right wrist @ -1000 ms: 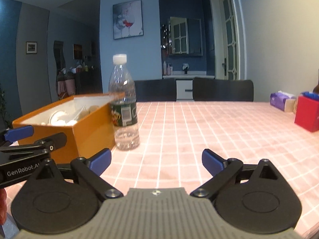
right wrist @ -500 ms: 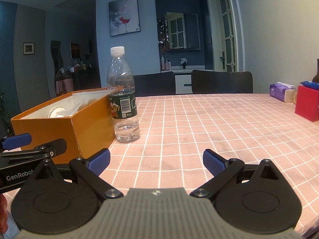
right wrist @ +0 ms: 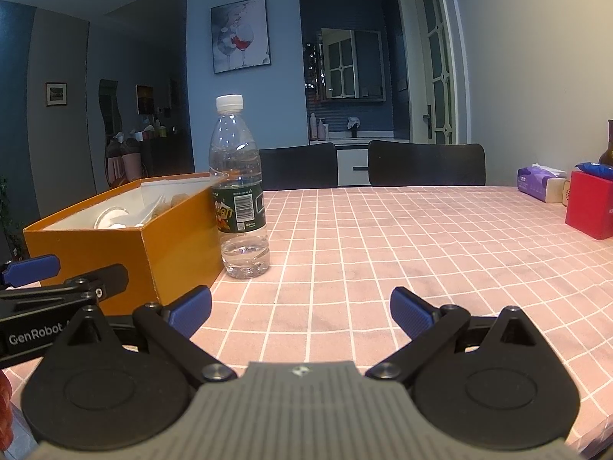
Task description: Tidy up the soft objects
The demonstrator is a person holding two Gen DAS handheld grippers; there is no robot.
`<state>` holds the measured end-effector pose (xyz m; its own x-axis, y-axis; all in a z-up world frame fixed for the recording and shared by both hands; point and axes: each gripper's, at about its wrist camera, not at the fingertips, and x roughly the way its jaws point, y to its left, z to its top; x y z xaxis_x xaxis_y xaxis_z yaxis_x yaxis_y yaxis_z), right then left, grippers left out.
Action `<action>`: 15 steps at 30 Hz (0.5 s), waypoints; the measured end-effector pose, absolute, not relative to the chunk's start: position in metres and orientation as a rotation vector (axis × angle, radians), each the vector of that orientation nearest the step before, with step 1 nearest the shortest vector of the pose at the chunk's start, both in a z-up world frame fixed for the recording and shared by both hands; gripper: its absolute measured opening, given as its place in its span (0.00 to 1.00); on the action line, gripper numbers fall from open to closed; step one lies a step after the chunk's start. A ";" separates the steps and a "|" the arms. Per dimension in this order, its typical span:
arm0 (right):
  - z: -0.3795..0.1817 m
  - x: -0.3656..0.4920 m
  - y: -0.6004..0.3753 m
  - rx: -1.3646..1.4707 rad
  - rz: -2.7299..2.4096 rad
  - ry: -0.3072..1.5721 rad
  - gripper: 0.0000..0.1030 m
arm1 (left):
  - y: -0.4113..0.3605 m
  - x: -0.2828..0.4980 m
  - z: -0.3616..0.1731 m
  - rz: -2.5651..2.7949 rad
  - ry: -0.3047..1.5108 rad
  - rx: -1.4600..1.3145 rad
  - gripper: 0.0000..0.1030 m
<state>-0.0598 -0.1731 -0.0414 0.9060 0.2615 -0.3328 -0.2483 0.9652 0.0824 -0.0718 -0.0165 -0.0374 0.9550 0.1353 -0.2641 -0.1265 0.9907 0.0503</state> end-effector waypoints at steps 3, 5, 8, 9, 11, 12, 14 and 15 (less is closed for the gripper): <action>-0.041 -0.060 -0.173 0.039 0.264 0.346 0.95 | -0.016 -0.072 -0.037 0.135 0.268 0.033 0.95; -0.041 -0.060 -0.173 0.039 0.264 0.347 0.95 | -0.016 -0.073 -0.037 0.135 0.266 0.032 0.95; -0.041 -0.061 -0.173 0.039 0.264 0.348 0.95 | -0.016 -0.073 -0.037 0.135 0.266 0.032 0.95; -0.041 -0.061 -0.173 0.039 0.263 0.348 0.95 | -0.016 -0.073 -0.037 0.135 0.265 0.032 0.95; -0.041 -0.061 -0.173 0.040 0.263 0.346 0.95 | -0.016 -0.073 -0.036 0.135 0.263 0.034 0.95; -0.041 -0.061 -0.173 0.041 0.263 0.345 0.95 | -0.016 -0.073 -0.036 0.135 0.263 0.035 0.95; -0.041 -0.062 -0.174 0.040 0.265 0.345 0.95 | -0.016 -0.074 -0.036 0.135 0.261 0.036 0.95; -0.041 -0.062 -0.174 0.040 0.264 0.345 0.95 | -0.016 -0.074 -0.036 0.134 0.261 0.037 0.95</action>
